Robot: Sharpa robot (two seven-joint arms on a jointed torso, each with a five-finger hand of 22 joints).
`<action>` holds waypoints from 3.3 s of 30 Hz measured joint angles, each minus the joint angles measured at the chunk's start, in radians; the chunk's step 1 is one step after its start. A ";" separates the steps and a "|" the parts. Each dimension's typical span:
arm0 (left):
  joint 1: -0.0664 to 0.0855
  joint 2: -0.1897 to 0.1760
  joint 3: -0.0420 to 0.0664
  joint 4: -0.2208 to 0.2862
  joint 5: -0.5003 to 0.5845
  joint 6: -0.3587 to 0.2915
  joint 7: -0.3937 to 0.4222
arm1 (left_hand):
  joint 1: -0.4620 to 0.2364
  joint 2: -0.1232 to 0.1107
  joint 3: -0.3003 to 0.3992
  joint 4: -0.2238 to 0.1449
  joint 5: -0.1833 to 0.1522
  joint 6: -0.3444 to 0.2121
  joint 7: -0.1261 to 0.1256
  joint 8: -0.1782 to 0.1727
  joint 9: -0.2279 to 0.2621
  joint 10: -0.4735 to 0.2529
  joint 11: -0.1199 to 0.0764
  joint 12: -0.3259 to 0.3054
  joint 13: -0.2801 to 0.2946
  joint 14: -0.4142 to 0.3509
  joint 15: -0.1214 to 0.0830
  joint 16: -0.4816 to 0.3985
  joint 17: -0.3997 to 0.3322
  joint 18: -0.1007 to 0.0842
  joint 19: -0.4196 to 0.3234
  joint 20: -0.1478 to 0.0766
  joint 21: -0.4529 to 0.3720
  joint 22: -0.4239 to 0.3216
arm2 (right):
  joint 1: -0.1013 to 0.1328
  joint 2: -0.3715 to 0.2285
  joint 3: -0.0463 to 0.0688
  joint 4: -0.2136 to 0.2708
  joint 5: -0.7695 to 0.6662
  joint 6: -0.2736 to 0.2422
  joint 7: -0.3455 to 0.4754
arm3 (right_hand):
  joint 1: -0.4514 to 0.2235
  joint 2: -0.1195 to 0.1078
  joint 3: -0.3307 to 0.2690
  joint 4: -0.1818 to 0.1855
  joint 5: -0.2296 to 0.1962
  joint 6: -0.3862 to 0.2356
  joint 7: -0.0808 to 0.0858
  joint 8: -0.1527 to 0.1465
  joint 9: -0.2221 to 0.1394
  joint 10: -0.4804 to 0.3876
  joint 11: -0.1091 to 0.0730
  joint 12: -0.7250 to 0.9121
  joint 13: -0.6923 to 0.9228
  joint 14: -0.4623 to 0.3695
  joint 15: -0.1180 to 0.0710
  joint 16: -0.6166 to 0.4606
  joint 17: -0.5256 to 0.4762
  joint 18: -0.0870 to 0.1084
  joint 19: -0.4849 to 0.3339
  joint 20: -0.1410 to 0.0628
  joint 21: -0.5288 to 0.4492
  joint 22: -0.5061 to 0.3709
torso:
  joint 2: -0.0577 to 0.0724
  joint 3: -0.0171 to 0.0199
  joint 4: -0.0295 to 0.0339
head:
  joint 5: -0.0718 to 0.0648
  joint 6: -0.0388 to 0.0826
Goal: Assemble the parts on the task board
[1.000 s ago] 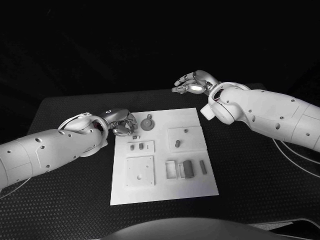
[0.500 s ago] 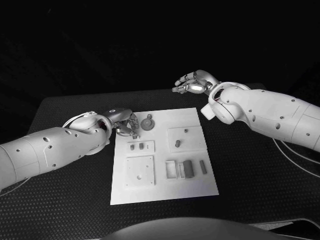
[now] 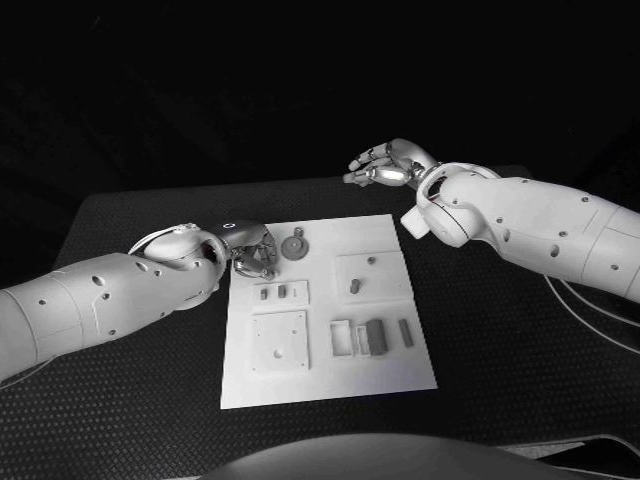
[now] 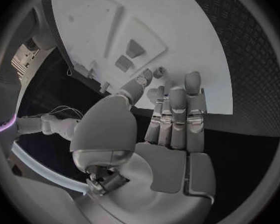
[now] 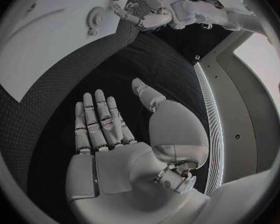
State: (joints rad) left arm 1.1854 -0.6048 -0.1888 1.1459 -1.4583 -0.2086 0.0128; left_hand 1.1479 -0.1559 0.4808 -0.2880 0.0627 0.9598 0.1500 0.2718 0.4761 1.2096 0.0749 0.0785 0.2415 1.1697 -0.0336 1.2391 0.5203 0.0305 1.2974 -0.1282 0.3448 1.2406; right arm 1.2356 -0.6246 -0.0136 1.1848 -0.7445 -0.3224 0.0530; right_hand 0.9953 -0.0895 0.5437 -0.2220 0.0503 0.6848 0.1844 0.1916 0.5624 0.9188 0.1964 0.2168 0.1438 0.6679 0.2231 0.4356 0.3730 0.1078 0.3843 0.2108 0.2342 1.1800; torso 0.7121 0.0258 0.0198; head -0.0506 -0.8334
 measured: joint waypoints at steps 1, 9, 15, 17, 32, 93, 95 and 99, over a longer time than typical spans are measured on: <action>0.000 0.000 0.000 0.000 -0.003 0.002 -0.001 | 0.004 0.004 -0.003 -0.003 0.000 0.002 -0.003 0.004 0.001 0.000 0.000 0.004 0.001 0.000 0.000 0.000 0.000 0.000 0.000 0.000 0.000 0.001 | 0.000 0.000 0.000 0.000 0.000 0.000 0.000 | 0.000 0.000 0.000 0.000 0.000 0.000 0.000 0.000 0.000 0.000 0.000 0.000 0.000 0.000 0.000 0.000 0.000 0.000 0.000 0.000 0.000 0.000 | 0.000 -0.0001 0.0003 | 0.000 0.000; 0.002 0.005 -0.012 -0.007 -0.020 0.010 -0.006 | 0.022 0.022 -0.002 -0.003 0.006 0.007 -0.007 0.006 0.001 0.008 0.000 0.007 0.011 0.000 0.000 0.004 0.000 0.000 0.000 0.000 -0.004 0.002 | 0.000 0.000 0.000 0.000 0.000 0.001 0.000 | 0.000 0.000 0.000 0.000 0.000 0.000 0.000 0.000 0.000 0.000 0.000 0.000 -0.001 0.000 0.000 0.000 -0.001 0.000 0.000 0.000 0.000 0.001 | 0.000 0.0001 0.0006 | -0.001 -0.001; 0.001 0.011 -0.013 -0.015 -0.026 0.006 -0.006 | 0.040 0.040 0.016 0.002 0.006 0.010 -0.011 0.010 0.002 0.011 -0.004 0.014 0.020 0.000 0.000 0.004 0.000 0.008 0.000 0.000 -0.004 0.005 | 0.000 0.000 0.000 0.000 0.000 0.001 0.000 | 0.000 0.000 0.000 0.000 0.000 0.000 0.000 0.000 -0.001 0.000 0.000 0.000 -0.001 0.000 0.000 0.000 -0.001 0.000 0.000 0.000 0.000 0.001 | 0.000 -0.0002 0.0009 | -0.001 -0.002; 0.001 0.013 -0.013 -0.018 -0.027 0.005 -0.006 | 0.045 0.045 0.020 0.001 0.006 0.016 -0.013 0.010 0.002 0.015 -0.007 0.015 0.022 0.004 -0.004 0.004 0.000 0.008 0.004 -0.004 -0.004 0.005 | 0.000 0.000 0.000 0.000 0.000 0.001 0.000 | 0.000 0.000 0.000 0.000 0.000 0.000 0.000 0.000 -0.001 0.000 0.000 0.000 -0.002 0.000 0.000 0.000 -0.001 0.000 0.000 0.000 0.000 0.001 | 0.000 -0.0004 0.0005 | -0.001 -0.002; 0.000 0.017 -0.013 -0.025 -0.037 0.002 -0.006 | 0.074 0.056 0.066 0.000 0.006 0.037 -0.023 0.024 0.005 0.036 -0.015 0.014 0.038 0.012 -0.011 0.008 -0.001 0.010 0.015 -0.011 -0.009 0.012 | 0.000 0.000 0.000 0.000 0.001 0.002 0.000 | 0.000 0.000 0.003 0.003 0.000 0.000 0.000 0.000 -0.001 0.000 0.000 -0.002 -0.003 0.000 0.000 0.000 -0.001 0.000 0.000 0.000 0.000 0.002 | 0.000 0.0004 0.0000 | 0.000 -0.003; -0.017 -0.009 -0.043 -0.035 -0.116 -0.166 -0.003 | 0.102 0.036 0.202 -0.003 0.026 0.083 -0.034 0.056 0.023 0.103 -0.032 0.006 0.049 0.063 -0.038 0.020 0.008 -0.001 0.059 -0.031 -0.034 0.036 | -0.002 0.000 0.000 -0.003 0.002 0.013 -0.001 | 0.000 0.000 -0.003 0.008 0.000 0.000 0.000 0.004 -0.003 0.000 0.000 -0.004 -0.009 0.000 0.000 0.000 -0.001 0.000 0.000 0.000 -0.004 0.005 | 0.000 0.0004 -0.0002 | -0.002 -0.001; -0.019 -0.017 -0.044 -0.035 -0.084 -0.175 0.001 | 0.105 0.032 0.205 -0.003 0.026 0.078 -0.036 0.053 0.023 0.100 -0.028 0.002 0.049 0.061 -0.036 0.020 0.008 -0.001 0.059 -0.031 -0.034 0.037 | -0.002 0.000 0.000 -0.003 0.002 0.013 -0.001 | 0.000 0.000 -0.003 0.008 0.000 0.000 0.000 0.004 -0.003 0.000 0.000 -0.004 -0.010 0.000 0.000 0.000 -0.001 0.000 0.000 0.000 -0.004 0.005 | 0.000 0.0004 -0.0002 | -0.002 0.000; -0.022 -0.025 -0.045 -0.035 -0.019 -0.191 0.014 | 0.110 0.032 0.206 -0.004 0.026 0.078 -0.036 0.053 0.023 0.100 -0.028 0.001 0.049 0.059 -0.034 0.020 0.008 -0.001 0.059 -0.031 -0.034 0.039 | -0.003 0.000 0.000 -0.003 0.002 0.013 -0.001 | 0.000 0.000 -0.003 0.008 0.000 0.000 0.000 0.004 -0.003 0.000 0.000 -0.004 -0.010 0.000 0.000 0.000 -0.001 0.000 0.000 0.000 -0.004 0.005 | 0.000 -0.0002 -0.0002 | -0.002 0.002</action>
State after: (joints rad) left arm 1.1631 -0.6300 -0.2340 1.1110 -1.4772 -0.3999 0.0266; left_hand 1.2583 -0.1235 0.6870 -0.2920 0.0887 1.0378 0.1141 0.3252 0.4987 1.3094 0.0465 0.0796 0.2908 1.2291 -0.0676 1.2588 0.5280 0.0294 1.3564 -0.1588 0.3106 1.2799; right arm 1.2329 -0.6245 -0.0136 1.1815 -0.7428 -0.3095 0.0522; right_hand 0.9953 -0.0895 0.5410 -0.2137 0.0503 0.6848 0.1844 0.1952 0.5590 0.9187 0.1964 0.2129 0.1338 0.6679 0.2231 0.4357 0.3716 0.1078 0.3843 0.2108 0.2304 1.1852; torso 0.7122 0.0256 0.0196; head -0.0523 -0.8313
